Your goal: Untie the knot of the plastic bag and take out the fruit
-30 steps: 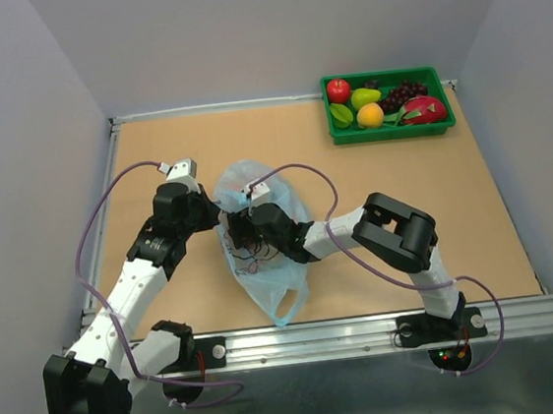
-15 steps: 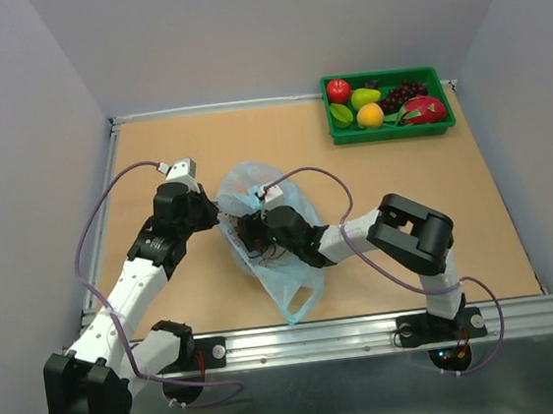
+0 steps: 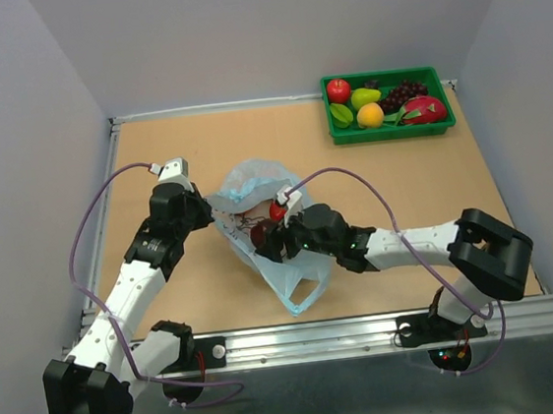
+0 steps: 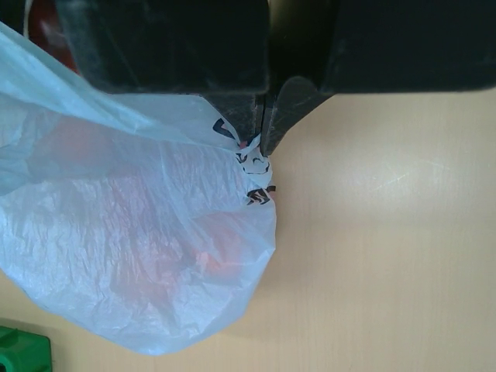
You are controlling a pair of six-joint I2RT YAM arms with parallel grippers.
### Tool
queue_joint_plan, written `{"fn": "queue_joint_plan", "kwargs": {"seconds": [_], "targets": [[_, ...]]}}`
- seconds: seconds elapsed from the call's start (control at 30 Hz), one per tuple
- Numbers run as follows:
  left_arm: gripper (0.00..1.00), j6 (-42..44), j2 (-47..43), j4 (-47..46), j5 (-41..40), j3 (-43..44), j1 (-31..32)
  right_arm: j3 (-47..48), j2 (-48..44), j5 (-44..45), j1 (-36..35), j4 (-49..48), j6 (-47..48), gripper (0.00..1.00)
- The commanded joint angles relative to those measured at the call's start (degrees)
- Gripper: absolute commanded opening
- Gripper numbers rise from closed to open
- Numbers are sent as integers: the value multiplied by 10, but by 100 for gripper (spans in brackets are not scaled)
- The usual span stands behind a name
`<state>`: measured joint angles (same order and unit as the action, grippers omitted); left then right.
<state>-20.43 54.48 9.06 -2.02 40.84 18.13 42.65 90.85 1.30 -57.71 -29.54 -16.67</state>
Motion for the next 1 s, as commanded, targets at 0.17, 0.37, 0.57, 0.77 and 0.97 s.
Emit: {"fn": "queue_joint_plan", "kwargs": {"seconds": [0.17, 0.37, 0.57, 0.77, 0.97], "targets": [[4, -1, -9, -11, -4, 3, -5, 34, -156, 30, 1, 102, 73, 22], [4, -1, -9, -10, -7, 3, -5, 59, -245, 161, 8, 153, 140, 22], [4, 0, -8, -10, -3, 4, -6, 100, -241, 203, 128, 180, 134, 19], [4, 1, -10, -10, 3, 3, -6, 170, -154, 180, 303, 181, 81, 19], [4, 3, -11, -11, 11, 3, -6, 249, -4, 109, 480, 172, -12, 19]]}}
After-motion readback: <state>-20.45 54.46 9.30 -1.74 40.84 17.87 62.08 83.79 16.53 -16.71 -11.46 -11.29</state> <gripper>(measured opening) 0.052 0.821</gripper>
